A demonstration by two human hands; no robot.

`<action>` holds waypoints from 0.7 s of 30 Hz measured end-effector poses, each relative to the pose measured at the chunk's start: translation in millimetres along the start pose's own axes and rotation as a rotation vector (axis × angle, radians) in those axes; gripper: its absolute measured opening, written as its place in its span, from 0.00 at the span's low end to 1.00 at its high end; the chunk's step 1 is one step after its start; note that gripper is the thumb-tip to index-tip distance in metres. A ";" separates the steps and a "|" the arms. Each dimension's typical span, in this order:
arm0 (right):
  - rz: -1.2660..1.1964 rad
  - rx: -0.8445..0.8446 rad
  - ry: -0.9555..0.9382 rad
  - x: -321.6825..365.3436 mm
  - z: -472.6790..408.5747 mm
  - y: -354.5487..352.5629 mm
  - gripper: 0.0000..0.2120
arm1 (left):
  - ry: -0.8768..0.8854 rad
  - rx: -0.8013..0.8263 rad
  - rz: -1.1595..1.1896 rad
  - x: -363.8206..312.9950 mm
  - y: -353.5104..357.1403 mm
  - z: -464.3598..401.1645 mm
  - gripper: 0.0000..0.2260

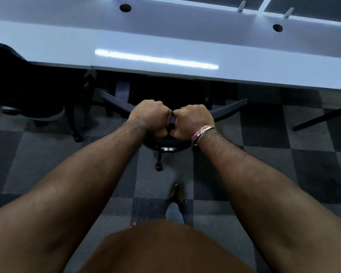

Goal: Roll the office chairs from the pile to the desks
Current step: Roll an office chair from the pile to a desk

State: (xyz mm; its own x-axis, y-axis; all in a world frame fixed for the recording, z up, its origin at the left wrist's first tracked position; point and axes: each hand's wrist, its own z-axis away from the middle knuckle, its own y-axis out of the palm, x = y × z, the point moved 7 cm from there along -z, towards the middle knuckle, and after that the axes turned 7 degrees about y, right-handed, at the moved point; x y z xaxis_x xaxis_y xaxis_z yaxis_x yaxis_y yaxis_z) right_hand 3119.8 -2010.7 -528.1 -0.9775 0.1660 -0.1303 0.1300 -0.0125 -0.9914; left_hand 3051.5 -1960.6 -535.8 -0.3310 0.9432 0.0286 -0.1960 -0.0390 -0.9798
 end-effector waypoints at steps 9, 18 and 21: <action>0.008 -0.017 -0.047 -69.4 -55.0 10.3 0.16 | -0.039 -0.033 0.074 11.2 -17.7 -81.7 0.07; -0.024 -0.012 -0.068 -107.9 -109.7 14.7 0.14 | -0.069 0.004 0.042 42.1 -24.1 -143.2 0.09; -0.045 -0.007 -0.043 -121.7 -128.7 16.5 0.14 | -0.069 0.033 0.044 54.3 -26.6 -163.8 0.07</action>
State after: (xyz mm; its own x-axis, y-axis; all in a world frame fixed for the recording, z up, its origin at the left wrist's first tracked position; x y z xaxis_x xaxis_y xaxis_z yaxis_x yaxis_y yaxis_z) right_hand 3262.2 -1904.1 -527.5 -0.9886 0.1237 -0.0860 0.0868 0.0011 -0.9962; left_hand 3189.9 -1854.4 -540.5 -0.4022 0.9155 0.0005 -0.2100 -0.0918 -0.9734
